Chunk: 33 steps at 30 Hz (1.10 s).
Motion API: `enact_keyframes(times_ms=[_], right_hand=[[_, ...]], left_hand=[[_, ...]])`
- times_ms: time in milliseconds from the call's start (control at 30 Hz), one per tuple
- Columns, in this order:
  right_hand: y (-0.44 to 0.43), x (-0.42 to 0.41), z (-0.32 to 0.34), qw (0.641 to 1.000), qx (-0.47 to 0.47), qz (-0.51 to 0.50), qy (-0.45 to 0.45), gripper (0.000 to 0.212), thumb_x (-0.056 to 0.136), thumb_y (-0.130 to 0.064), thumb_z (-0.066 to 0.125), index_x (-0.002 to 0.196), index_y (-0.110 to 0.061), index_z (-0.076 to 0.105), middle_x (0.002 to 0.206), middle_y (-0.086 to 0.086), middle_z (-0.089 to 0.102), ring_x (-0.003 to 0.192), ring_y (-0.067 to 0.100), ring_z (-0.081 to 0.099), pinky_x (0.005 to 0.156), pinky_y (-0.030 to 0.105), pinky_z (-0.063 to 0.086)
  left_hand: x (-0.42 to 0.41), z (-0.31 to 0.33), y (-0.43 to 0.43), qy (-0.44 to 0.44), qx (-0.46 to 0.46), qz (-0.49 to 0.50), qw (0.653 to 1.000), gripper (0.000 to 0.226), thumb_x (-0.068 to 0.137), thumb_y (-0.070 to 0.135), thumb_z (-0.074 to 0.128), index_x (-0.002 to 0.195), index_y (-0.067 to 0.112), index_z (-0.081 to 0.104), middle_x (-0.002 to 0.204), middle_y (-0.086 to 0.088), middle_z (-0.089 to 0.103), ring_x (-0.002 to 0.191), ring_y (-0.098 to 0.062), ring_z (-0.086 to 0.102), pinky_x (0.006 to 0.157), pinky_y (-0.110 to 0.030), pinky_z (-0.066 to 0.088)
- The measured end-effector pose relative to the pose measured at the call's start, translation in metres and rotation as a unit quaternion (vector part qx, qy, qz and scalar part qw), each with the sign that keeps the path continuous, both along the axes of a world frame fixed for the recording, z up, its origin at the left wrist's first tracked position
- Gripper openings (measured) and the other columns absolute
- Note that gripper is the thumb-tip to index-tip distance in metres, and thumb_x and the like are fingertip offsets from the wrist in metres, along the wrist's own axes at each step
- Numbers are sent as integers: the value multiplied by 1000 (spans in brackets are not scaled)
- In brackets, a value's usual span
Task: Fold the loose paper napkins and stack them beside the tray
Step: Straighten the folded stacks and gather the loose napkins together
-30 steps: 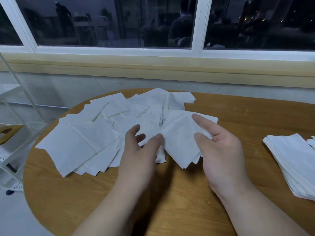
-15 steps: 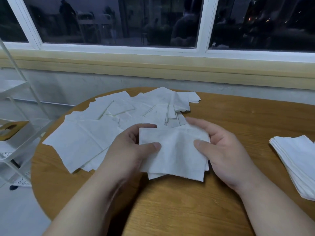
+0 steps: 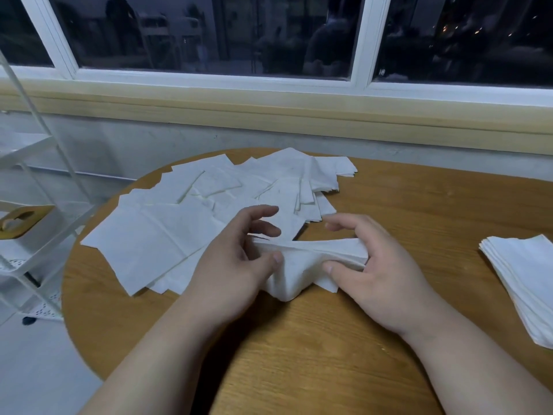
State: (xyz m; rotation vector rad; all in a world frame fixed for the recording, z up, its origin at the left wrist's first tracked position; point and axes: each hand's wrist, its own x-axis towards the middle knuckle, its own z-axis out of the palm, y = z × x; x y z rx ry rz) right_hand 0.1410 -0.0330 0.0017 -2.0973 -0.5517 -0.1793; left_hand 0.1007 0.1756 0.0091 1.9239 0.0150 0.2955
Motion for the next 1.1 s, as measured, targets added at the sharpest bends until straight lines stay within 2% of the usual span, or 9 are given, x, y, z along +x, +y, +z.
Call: enact_keyframes(times_ms=[167, 267, 400, 533, 600, 700, 800, 933, 1100], right_hand=[[1, 0, -1, 991, 126, 1, 46, 42, 84, -19, 70, 113, -49, 64, 107, -12, 72, 98, 13, 70, 89, 49, 55], [0, -2, -1, 998, 60, 22, 8, 48, 82, -24, 69, 122, -49, 61, 115, -17, 64, 99, 14, 65, 91, 35, 51], [-1, -1, -1, 999, -8, 40, -19, 44, 84, -10, 77, 121, -32, 69, 119, -26, 57, 116, -4, 54, 93, 6, 37], [1, -1, -1, 1000, 7, 2, -9, 45, 84, -8, 73, 110, -44, 69, 110, -25, 60, 98, 3, 61, 81, 13, 44], [2, -1, 0, 999, 42, -3, 16, 45, 88, -4, 69, 104, -47, 70, 103, -25, 65, 93, 4, 64, 80, 24, 49], [3, -5, 0, 996, 66, 10, 57, 54, 93, -5, 64, 111, -56, 63, 102, -24, 70, 98, 4, 67, 85, 31, 52], [6, -5, -1, 979, 143, 47, 140, 55, 97, -4, 61, 124, -52, 62, 104, -6, 74, 101, 25, 70, 93, 50, 55], [11, -8, 1, 949, 182, 129, 223, 41, 87, -24, 69, 124, -43, 68, 130, -11, 67, 120, 6, 62, 100, 31, 48], [9, -7, 6, 953, 103, 138, 249, 27, 79, -43, 65, 104, -48, 76, 114, -19, 73, 114, -5, 62, 92, 15, 42]], left_hand=[[-5, 5, 2, -21, 11, 6, 1000, 41, 84, 17, 73, 102, 54, 66, 91, 19, 66, 75, -7, 60, 70, -26, 48], [-9, 5, 4, -30, 44, -24, 998, 47, 74, 27, 70, 110, 55, 61, 109, 24, 64, 94, -3, 61, 79, -22, 47], [-11, -5, 7, -5, 114, -28, 993, 42, 79, 19, 75, 104, 50, 62, 107, 28, 61, 88, 7, 56, 70, -7, 37], [-12, -4, 9, 21, 102, 6, 995, 56, 82, 14, 73, 113, 57, 53, 108, 35, 56, 93, 7, 58, 75, -7, 42], [-14, -3, 9, 33, 62, 6, 998, 48, 82, 24, 72, 114, 57, 56, 106, 31, 60, 91, 1, 61, 81, -20, 49], [-19, 0, 10, 57, 6, -4, 998, 38, 74, 37, 64, 109, 50, 64, 99, 23, 67, 90, -6, 64, 82, -34, 51], [-18, -4, 15, 93, -9, 10, 996, 36, 72, 39, 63, 107, 49, 66, 97, 20, 70, 91, -8, 67, 84, -37, 53], [-14, -5, 23, 111, -106, 57, 986, 30, 84, 17, 73, 100, 43, 72, 94, 6, 75, 88, -22, 73, 80, -38, 55], [-16, -1, 28, 150, -148, -6, 977, 30, 79, 14, 75, 98, 37, 74, 98, 4, 77, 91, -20, 73, 82, -34, 54]])
